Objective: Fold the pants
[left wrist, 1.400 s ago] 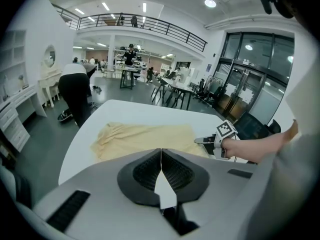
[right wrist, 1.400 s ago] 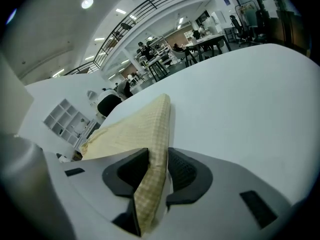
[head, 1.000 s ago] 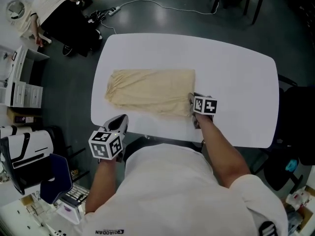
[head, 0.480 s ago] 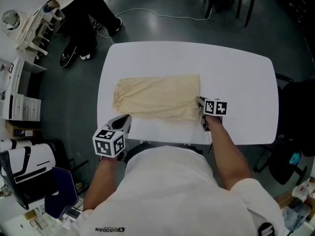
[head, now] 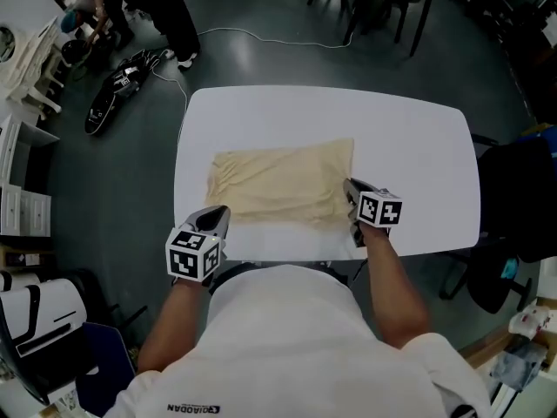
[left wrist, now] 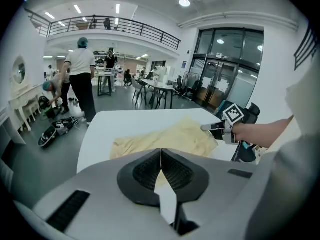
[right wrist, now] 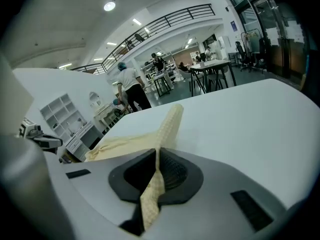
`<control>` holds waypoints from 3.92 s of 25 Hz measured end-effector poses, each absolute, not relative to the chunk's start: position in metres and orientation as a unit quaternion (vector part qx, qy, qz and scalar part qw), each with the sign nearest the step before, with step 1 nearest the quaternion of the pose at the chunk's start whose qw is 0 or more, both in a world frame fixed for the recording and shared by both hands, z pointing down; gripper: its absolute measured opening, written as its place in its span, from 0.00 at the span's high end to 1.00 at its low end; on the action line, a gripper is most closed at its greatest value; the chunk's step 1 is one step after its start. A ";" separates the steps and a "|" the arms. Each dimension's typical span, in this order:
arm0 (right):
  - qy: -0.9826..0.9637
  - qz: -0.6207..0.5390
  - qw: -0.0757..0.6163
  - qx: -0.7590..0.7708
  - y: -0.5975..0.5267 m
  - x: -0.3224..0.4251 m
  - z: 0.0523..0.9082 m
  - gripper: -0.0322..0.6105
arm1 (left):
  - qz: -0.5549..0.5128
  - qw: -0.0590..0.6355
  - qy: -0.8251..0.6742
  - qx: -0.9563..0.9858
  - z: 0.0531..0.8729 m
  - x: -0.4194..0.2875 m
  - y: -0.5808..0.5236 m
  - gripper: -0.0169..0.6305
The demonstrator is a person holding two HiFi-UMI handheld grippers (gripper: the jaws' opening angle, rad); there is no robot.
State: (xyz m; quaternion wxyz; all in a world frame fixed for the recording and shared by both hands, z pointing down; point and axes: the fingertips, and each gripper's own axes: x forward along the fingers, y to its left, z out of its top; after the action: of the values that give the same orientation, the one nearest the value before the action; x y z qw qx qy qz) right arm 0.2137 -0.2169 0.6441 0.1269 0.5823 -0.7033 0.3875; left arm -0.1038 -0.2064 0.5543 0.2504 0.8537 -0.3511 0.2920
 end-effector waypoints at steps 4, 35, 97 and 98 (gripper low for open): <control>-0.711 0.387 0.110 0.577 -0.218 0.167 0.619 0.89 | 0.278 0.255 -0.332 0.865 0.556 -0.125 -0.212 0.93; -0.758 0.412 0.080 0.499 -0.309 -0.145 0.573 0.89 | 0.193 0.300 -0.369 0.858 0.552 -0.295 -0.225 0.93; -0.863 0.223 0.073 0.447 0.028 -0.016 0.475 0.92 | 0.210 0.231 -0.336 0.889 0.482 -0.142 0.004 0.93; -0.863 0.225 0.069 0.446 0.031 -0.017 0.476 0.92 | 0.213 0.230 -0.340 0.887 0.482 -0.146 0.010 0.93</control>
State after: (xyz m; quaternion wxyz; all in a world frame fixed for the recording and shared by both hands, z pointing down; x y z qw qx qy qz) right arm -0.0169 0.0314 0.4765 0.0695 0.4464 -0.8632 0.2253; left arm -0.1459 0.0096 0.4823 0.2298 0.8869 -0.3397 0.2127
